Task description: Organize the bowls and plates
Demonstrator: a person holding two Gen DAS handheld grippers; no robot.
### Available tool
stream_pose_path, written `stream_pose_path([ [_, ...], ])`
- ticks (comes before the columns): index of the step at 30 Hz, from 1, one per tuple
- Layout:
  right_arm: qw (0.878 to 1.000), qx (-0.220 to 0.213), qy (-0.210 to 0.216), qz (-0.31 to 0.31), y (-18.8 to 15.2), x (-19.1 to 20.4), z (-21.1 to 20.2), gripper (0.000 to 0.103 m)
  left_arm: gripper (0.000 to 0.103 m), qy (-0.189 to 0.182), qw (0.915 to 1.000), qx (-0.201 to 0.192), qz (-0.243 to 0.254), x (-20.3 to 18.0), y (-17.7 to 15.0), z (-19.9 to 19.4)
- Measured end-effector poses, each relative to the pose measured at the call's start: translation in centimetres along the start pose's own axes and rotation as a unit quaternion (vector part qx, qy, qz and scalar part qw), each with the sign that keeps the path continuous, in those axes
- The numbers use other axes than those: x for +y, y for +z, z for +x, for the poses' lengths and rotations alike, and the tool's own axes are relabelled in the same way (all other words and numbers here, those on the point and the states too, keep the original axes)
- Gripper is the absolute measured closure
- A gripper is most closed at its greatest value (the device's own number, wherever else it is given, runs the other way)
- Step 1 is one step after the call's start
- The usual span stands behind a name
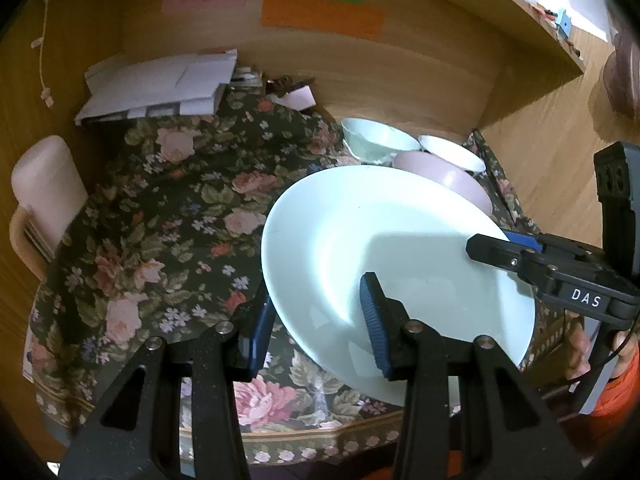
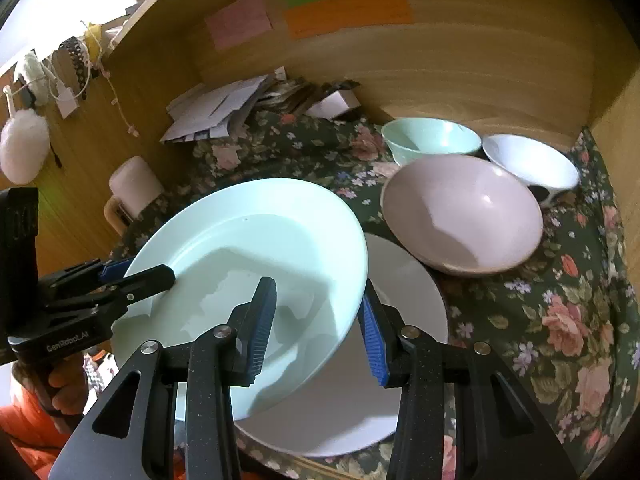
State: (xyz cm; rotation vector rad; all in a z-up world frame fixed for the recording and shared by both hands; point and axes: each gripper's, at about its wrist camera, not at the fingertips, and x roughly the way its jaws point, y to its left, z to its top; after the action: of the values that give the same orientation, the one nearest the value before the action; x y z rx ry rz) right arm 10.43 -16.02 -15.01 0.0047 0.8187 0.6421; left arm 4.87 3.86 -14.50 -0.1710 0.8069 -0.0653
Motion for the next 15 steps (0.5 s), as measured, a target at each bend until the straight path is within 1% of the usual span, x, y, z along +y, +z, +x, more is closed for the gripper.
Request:
stream_pose_path([
  [15,0.999,0.026,-0.013,0.034,-2.5,-2.4,0.7,0.065,0.061,-0.016,0.9988,0.047,0.001,-1.4,-1.5,3.6],
])
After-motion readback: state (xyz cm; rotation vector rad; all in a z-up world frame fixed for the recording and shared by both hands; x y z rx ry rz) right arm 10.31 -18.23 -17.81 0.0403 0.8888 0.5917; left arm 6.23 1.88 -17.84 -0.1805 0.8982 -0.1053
